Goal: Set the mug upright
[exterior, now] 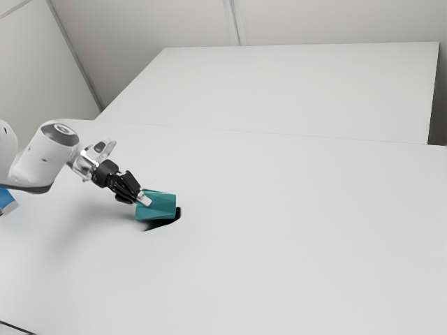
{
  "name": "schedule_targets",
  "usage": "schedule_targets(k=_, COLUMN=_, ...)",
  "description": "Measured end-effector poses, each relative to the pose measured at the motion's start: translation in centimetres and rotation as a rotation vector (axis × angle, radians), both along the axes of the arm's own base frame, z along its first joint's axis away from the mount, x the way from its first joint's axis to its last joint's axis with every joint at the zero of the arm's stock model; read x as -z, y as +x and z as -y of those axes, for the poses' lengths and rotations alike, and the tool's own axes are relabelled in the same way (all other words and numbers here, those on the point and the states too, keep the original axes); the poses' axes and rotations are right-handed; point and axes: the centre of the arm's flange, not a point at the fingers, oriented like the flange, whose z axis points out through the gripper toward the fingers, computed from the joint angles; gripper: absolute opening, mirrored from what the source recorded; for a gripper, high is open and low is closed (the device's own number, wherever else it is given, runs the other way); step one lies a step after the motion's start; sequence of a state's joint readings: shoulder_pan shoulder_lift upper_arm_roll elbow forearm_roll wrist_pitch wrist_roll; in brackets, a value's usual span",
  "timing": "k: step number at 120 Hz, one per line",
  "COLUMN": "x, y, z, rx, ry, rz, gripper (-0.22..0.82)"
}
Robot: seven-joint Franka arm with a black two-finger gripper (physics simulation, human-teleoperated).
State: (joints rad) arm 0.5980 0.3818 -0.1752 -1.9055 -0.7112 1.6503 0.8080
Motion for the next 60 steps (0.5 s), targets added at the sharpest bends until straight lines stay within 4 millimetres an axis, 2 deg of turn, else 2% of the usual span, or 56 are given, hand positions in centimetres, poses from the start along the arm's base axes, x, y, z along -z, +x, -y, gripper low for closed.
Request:
schedule_targets(k=41, x=-6.4, y=0.8, z=2.3, rx=0.144, ry=0.123, rz=0.025, gripper=-0.18)
schedule_targets(k=47, x=-7.5, y=1.3, z=3.4, rx=0.192, ry=0.156, rz=0.008, gripper=-0.18)
schedule_targets(k=60, x=-10.3, y=1.7, z=7.6, rx=0.304, ry=0.261, rz=-0.041, gripper=-0.18)
